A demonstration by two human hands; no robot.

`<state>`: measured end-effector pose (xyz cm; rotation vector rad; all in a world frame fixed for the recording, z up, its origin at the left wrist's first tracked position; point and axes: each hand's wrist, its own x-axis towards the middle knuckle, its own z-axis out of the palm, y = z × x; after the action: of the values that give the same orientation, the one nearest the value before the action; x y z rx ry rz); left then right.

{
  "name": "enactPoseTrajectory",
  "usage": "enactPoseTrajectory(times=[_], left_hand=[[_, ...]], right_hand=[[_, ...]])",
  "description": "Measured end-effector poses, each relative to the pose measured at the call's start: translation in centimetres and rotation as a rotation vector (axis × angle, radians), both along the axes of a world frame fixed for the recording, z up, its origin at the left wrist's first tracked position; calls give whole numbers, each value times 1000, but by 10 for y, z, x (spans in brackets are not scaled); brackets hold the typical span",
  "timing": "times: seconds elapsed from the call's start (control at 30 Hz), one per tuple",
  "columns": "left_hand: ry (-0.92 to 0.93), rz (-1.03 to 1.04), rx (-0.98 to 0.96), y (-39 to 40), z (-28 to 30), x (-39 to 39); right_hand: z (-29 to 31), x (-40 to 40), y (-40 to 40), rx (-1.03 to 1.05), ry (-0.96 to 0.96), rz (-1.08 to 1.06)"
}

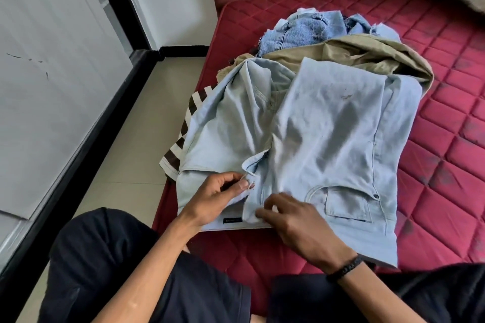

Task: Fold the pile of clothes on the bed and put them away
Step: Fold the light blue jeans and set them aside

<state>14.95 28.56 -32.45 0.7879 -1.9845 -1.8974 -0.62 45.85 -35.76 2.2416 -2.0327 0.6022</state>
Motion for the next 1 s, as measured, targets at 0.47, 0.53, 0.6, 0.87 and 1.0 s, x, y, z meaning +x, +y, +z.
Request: enactPoseTrajectory(times=[0.47,0.53,0.6,0.87,1.0], left_hand=[[-196,-296,-141,2,-25,-3],[-224,-302,-114,4,-24,-2],[-250,-303,-143,5,-23,-2],[-114,-144,-365,12,-16,-1],[-100,-156,-383,11,-13,-2]], right_hand=[[-9,8,13,-176,-85,-36],[-10,11,11,-168,-129,-74],[-15,12,10,-166,-207,-104],[-19,11,6,-241,-353,-228],[-13,14,1,-169,-463,-329]])
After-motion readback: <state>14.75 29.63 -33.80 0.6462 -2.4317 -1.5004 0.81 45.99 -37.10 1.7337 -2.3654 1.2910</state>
